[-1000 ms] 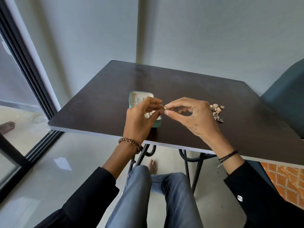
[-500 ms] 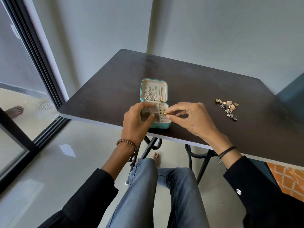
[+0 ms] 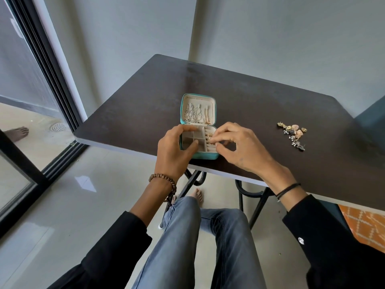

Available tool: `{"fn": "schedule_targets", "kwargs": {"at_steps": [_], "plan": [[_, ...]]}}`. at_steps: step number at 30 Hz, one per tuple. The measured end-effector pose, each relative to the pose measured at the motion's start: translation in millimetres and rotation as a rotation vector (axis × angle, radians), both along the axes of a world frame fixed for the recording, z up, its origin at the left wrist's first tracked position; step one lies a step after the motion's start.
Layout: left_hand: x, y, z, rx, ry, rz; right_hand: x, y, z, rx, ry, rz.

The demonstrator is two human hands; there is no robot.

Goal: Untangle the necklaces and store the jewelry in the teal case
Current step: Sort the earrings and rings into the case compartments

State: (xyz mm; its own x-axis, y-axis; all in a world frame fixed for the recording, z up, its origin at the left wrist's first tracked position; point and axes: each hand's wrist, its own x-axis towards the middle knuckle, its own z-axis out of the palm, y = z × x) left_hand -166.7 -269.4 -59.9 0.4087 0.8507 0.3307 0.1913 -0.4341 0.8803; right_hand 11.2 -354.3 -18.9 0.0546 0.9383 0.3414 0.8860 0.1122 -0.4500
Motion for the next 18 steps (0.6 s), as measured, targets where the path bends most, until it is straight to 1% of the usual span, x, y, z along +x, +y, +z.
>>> {"fn": "schedule_targets", "kwargs": {"at_steps": [3,8,11,15,18], "plan": [[0,1,-1,-0.001,-0.001,-0.002,-4,-2,-2,-0.017,0.037,-0.023],[-2,-2,0,0.034,0.0,0.008,-5,-10,-4,0.062,0.187,-0.068],[-1,-3,6,0.078,-0.005,0.032,-6,-12,-5,0.085,0.23,-0.098],[9,-2,17,0.193,0.075,0.058,-6,-14,-4,0.105,0.264,-0.116],[20,-5,29,0.226,0.141,0.084,-4,-14,-1,0.145,0.27,-0.132]]}}
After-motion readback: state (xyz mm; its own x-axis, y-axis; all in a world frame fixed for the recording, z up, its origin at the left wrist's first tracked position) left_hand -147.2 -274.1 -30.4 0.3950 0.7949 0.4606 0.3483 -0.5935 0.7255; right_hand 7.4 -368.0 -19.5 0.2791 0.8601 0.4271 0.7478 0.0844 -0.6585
